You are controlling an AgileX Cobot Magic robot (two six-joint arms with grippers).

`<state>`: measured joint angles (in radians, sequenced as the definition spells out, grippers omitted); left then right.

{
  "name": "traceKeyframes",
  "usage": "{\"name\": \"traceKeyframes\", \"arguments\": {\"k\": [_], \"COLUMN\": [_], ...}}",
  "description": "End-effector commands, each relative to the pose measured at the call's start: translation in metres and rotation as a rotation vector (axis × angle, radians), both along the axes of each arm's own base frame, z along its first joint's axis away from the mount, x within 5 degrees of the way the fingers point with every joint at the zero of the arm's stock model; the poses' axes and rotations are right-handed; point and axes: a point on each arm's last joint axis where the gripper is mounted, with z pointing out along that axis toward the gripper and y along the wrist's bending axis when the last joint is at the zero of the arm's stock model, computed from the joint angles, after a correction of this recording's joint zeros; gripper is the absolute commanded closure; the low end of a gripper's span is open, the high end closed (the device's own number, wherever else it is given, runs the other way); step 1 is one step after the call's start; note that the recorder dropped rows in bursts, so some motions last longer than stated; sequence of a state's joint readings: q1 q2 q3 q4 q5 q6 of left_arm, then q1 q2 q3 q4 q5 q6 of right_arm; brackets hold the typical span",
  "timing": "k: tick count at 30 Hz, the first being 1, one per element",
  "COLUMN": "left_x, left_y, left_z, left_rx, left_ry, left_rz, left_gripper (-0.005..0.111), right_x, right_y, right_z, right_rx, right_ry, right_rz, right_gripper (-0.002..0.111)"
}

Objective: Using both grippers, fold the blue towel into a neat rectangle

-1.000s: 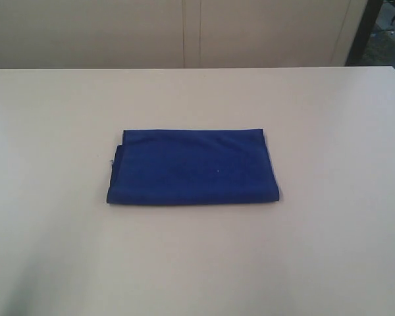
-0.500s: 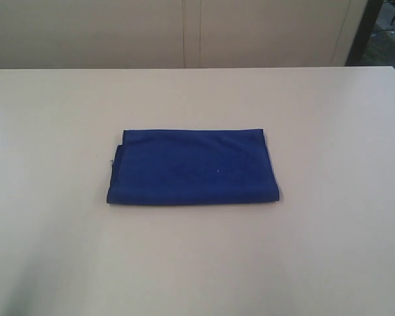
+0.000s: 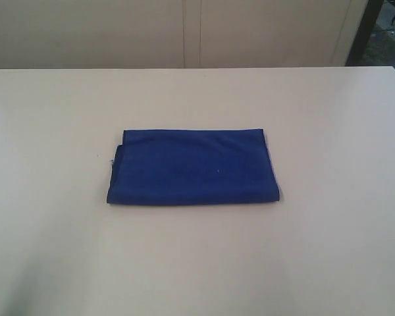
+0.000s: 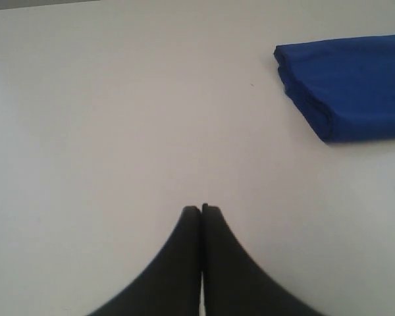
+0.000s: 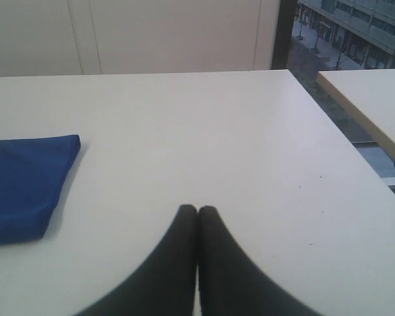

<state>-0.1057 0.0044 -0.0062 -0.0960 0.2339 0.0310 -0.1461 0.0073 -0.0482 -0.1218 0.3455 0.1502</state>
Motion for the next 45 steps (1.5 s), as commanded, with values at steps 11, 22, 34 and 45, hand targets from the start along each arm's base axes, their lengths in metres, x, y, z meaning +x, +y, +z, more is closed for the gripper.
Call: {"name": "traceKeyframes", "arguments": {"k": [11, 22, 34, 45], "left_x": [0.0005, 0.0006, 0.0006, 0.0006], "left_y": [0.0029, 0.0036, 0.0036, 0.0036], "left_z": [-0.0017, -0.0017, -0.0017, -0.0017], "left_rx": [-0.012, -0.012, -0.012, -0.012], "left_ry": [0.002, 0.002, 0.002, 0.002], "left_rz": [0.064, 0.077, 0.077, 0.077], "left_gripper": [0.107, 0.107, 0.107, 0.107], "right_x": [-0.0003, -0.0003, -0.0003, -0.0003], "right_y": [-0.0005, -0.0005, -0.0005, -0.0005], "right_z": [-0.0006, -0.0006, -0.0006, -0.0006], "right_rx": [-0.008, -0.008, -0.008, -0.008], "right_ry": [-0.001, -0.001, -0.001, -0.001], "right_rz": [-0.006, -0.006, -0.006, -0.006], "right_gripper": [0.108, 0.108, 0.108, 0.108]}}
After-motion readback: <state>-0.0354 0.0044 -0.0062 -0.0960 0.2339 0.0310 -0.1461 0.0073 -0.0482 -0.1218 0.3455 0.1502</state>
